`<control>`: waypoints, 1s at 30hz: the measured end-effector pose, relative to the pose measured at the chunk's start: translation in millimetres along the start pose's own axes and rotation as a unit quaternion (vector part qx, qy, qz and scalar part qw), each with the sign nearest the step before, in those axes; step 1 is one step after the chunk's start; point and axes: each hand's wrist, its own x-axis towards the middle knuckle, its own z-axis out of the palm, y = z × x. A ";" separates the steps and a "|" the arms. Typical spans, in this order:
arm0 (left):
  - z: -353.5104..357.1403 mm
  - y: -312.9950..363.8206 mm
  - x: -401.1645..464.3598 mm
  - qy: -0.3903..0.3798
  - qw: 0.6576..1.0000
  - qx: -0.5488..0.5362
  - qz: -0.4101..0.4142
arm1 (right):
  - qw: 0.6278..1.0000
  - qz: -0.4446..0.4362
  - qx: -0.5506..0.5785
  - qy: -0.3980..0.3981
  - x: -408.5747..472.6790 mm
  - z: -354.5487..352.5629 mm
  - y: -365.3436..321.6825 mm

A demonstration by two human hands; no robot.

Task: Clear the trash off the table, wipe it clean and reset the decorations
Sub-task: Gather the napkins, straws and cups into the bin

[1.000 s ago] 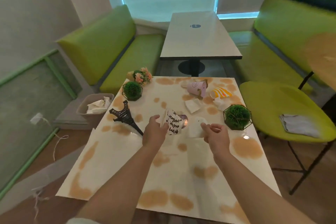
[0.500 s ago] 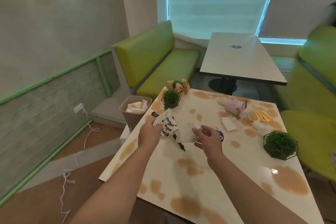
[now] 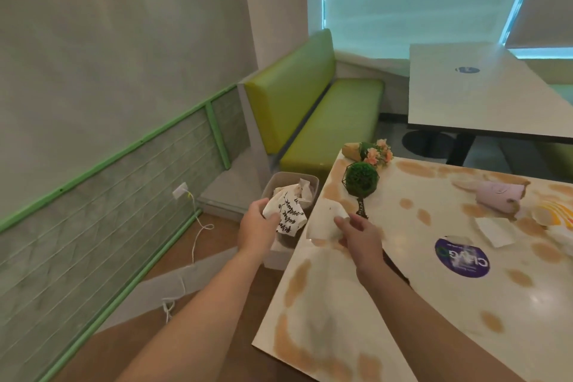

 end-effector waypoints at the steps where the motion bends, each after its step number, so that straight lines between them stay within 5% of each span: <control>1: -6.7 -4.2 10.9 0.002 1.000 0.008 0.002 | 1.000 0.003 -0.002 0.002 4.8 11.4 0.9; 30: 17.4 -78.1 265.8 -0.006 0.997 0.034 -0.066 | 0.969 0.104 -0.220 -0.029 249.9 198.8 22.4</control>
